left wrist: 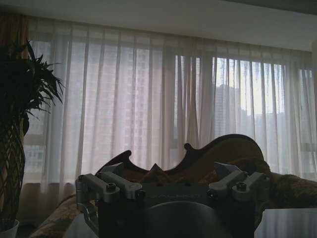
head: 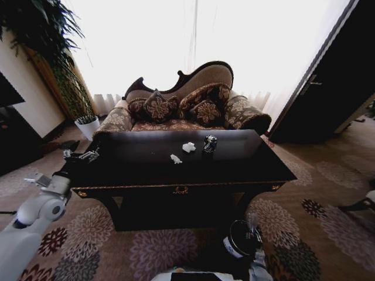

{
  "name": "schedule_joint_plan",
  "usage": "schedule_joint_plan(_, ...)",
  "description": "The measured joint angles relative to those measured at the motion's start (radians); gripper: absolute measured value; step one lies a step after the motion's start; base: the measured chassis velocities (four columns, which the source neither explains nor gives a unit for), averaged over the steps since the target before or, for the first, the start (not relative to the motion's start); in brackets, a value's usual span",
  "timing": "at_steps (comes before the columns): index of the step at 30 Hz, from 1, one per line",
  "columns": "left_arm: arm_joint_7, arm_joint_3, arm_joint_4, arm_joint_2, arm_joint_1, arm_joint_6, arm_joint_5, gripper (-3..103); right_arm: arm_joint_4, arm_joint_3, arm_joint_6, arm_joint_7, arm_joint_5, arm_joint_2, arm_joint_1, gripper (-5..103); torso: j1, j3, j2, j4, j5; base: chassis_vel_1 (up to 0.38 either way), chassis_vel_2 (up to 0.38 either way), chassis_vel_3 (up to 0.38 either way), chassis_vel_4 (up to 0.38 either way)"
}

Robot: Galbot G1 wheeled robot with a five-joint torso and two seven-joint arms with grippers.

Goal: Move to the front of the table and place the trash on the table into the trash bin.

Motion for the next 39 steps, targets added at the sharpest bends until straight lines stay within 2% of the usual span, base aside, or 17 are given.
schedule_joint_plan(2, 0.0, 0.0, 0.0, 0.0, 0.0, 0.0, 0.0, 100, -0.001, 0.004, 0.002, 0.0, 0.005, -0.002, -0.008, 44, 0.0, 0.0, 0.0, 0.0001, 0.0, 0.0, 0.0, 0.0, 0.0)
schedule_joint_plan(5, 0.0, 0.0, 0.0, 0.0, 0.0, 0.0, 0.0, 100, 0.001, 0.004, 0.003, 0.0, 0.006, -0.002, -0.013, 50, 0.0, 0.0, 0.0, 0.0001, 0.0001, 0.0, 0.0, 0.0, 0.0)
schedule_joint_plan(8, 0.0, 0.0, 0.0, 0.0, 0.0, 0.0, 0.0, 100, 0.023, 0.007, 0.003, 0.002, 0.007, 0.004, -0.028, 66, 0.0, 0.0, 0.0, 0.0, 0.0, 0.0, 0.0, 0.0, 0.0)
schedule_joint_plan(10, 0.0, 0.0, 0.0, 0.0, 0.0, 0.0, 0.0, 100, 0.03, 0.007, 0.003, 0.003, 0.007, 0.006, -0.033, 66, 0.0, 0.0, 0.0, 0.0001, 0.0, 0.0, 0.0, 0.0, 0.0)
schedule_joint_plan(11, 0.0, 0.0, 0.0, 0.0, 0.0, 0.0, 0.0, 100, 0.034, 0.007, 0.003, 0.003, 0.007, 0.009, -0.04, 78, 0.0, 0.0, 0.0, 0.0001, 0.0, 0.0, 0.0, 0.0, 0.0)
schedule_joint_plan(12, 0.0, 0.0, 0.0, 0.0, 0.0, 0.0, 0.0, 100, 0.035, 0.008, 0.003, 0.004, 0.007, 0.01, -0.043, 78, 0.0, 0.0, 0.0, 0.0001, 0.0, 0.0, 0.0, 0.0, 0.0)
schedule_joint_plan(15, 0.0, 0.0, 0.0, 0.0, 0.0, 0.0, 0.0, 100, 0.048, 0.009, 0.004, 0.005, 0.007, 0.011, -0.061, 93, 0.0, 0.0, 0.0, 0.0001, 0.0, 0.0, 0.0, 0.0, 0.0)
schedule_joint_plan(16, 0.0, 0.0, 0.0, 0.0, 0.0, 0.0, 0.0, 100, 0.048, 0.009, 0.004, 0.005, 0.007, 0.011, -0.061, 93, 0.0, 0.0, 0.0, 0.0001, 0.0, 0.0, 0.0, 0.0, 0.0)
schedule_joint_plan(17, 0.0, 0.0, 0.0, 0.0, 0.0, 0.0, 0.0, 100, 0.057, 0.01, 0.004, 0.005, 0.008, 0.012, -0.069, 97, 0.0, 0.0, 0.0, 0.0, 0.0, 0.0, 0.0, 0.0, 0.0)
schedule_joint_plan(24, 0.0, 0.0, 0.0, 0.0, 0.0, 0.0, 0.0, 100, 0.189, 0.013, -0.015, 0.016, 0.065, 0.012, -0.17, 100, 0.0, 0.0, 0.0, 0.0003, 0.0001, 0.0, 0.0, 0.0, 0.0)
schedule_joint_plan(30, 0.0, 0.0, 0.0, 0.0, 0.0, 0.0, 0.0, 100, 0.493, 0.022, -0.041, 0.014, 0.211, 0.016, -0.392, 100, 0.0, 0.0, 0.0, 0.0001, 0.0, 0.0, 0.0, 0.0, 0.0)
schedule_joint_plan(34, 0.0, 0.0, 0.0, 0.0, 0.0, 0.0, 0.0, 100, 0.605, 0.033, -0.024, 0.014, 0.232, 0.028, -0.494, 100, 0.0, 0.0, 0.0, 0.0, 0.0001, 0.0, 0.0, 0.0, 0.0)
schedule_joint_plan(36, 0.0, 0.0, 0.0, 0.0, 0.0, 0.0, 0.0, 100, 0.751, 0.047, -0.007, 0.006, 0.274, 0.039, -0.605, 100, 0.0, 0.0, 0.0, -0.0002, 0.0, 0.0, 0.0, 0.0, 0.0)
schedule_joint_plan(39, 0.0, 0.0, 0.0, 0.0, 0.0, 0.0, 0.0, 100, 0.83, 0.056, -0.004, 0.005, 0.294, 0.041, -0.658, 100, 0.0, 0.0, 0.0, -0.0001, -0.0001, 0.0, 0.0, 0.0, 0.0)
